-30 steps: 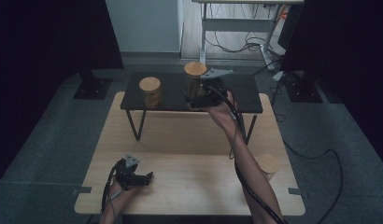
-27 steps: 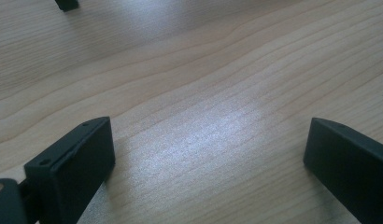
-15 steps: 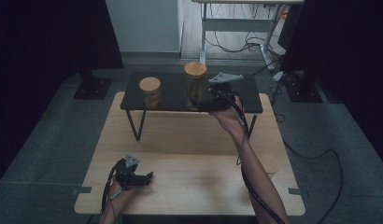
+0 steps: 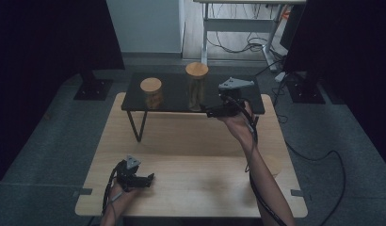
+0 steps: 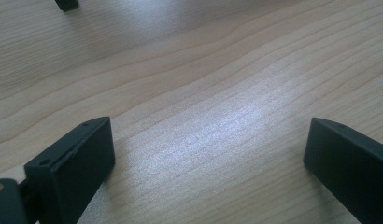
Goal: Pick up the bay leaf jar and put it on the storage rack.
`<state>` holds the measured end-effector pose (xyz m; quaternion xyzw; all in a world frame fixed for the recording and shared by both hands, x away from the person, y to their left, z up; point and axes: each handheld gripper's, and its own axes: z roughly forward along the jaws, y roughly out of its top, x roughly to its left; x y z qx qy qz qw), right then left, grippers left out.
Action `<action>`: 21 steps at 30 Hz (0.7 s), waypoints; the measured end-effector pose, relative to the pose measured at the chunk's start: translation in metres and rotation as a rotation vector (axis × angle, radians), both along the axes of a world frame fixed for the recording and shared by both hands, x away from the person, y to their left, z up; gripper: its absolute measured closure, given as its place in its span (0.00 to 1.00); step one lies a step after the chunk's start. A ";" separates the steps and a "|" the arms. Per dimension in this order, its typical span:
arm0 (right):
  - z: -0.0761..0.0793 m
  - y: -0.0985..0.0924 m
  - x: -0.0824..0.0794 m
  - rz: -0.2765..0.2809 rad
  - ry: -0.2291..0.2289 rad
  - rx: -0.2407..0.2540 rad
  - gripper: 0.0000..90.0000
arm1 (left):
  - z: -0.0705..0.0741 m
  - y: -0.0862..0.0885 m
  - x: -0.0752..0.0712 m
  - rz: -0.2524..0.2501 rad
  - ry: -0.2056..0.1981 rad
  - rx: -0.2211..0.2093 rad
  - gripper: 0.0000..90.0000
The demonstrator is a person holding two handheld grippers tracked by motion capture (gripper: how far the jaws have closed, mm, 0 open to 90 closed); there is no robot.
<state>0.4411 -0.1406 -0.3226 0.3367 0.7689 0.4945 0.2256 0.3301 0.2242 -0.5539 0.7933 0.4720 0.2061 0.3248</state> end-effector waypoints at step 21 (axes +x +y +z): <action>-0.011 -0.034 -0.021 -0.054 -0.009 -0.003 0.08 | 0.000 0.000 0.000 0.000 0.001 -0.001 0.02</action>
